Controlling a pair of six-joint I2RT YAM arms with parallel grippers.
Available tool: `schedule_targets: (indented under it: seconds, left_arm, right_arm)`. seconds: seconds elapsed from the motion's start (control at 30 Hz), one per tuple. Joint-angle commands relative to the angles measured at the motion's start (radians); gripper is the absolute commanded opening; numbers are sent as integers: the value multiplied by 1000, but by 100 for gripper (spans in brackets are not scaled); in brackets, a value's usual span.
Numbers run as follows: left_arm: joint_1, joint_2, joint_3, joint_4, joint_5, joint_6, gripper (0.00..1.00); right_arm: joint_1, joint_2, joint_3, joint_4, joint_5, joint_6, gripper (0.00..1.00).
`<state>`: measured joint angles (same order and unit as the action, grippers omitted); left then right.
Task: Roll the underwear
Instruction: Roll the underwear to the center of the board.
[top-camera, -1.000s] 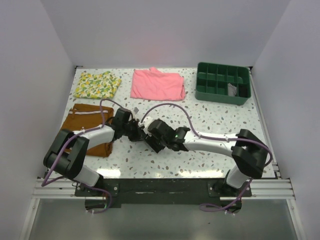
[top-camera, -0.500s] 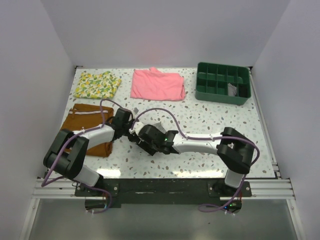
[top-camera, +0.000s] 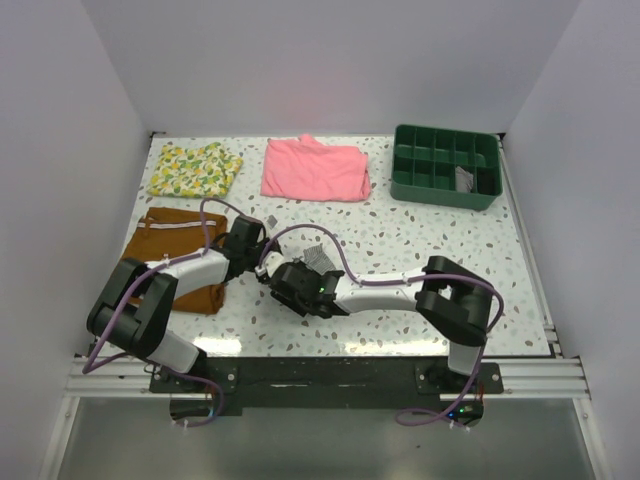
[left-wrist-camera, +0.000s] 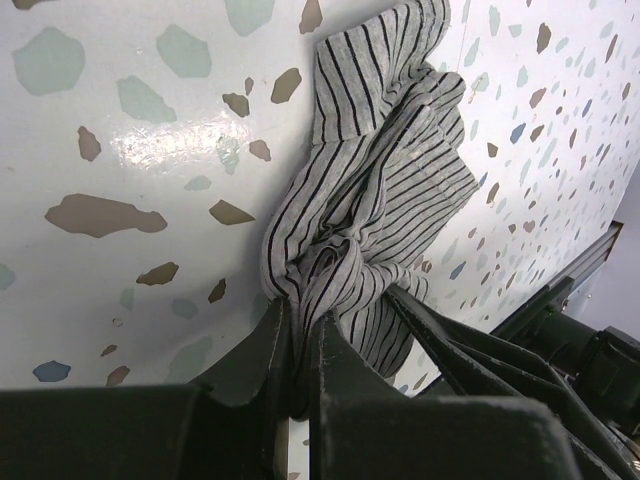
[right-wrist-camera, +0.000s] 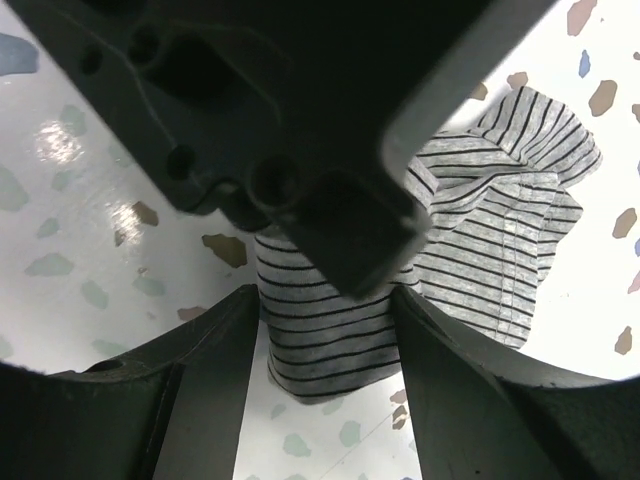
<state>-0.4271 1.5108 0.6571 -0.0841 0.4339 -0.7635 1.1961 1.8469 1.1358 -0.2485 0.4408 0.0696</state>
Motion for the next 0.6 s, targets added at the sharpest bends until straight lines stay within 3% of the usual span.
schedule_targets:
  seconds: [0.0, 0.13, 0.3, 0.4, 0.57]
  left_arm:
    - [-4, -6, 22, -22, -4, 23, 0]
    - [-4, -3, 22, -25, -4, 24, 0]
    - [-4, -8, 16, -19, -3, 23, 1]
    - [-4, -21, 13, -13, -6, 20, 9]
    - [-4, -57, 25, -37, -33, 23, 26]
  right_arm:
    - [-1, 28, 7, 8, 102, 39, 60]
    - [0, 22, -13, 17, 82, 65, 55]
    - [-1, 17, -33, 14, 53, 91, 22]
    - [-1, 25, -54, 20, 29, 107, 11]
    - [-3, -9, -119, 52, -49, 134, 6]
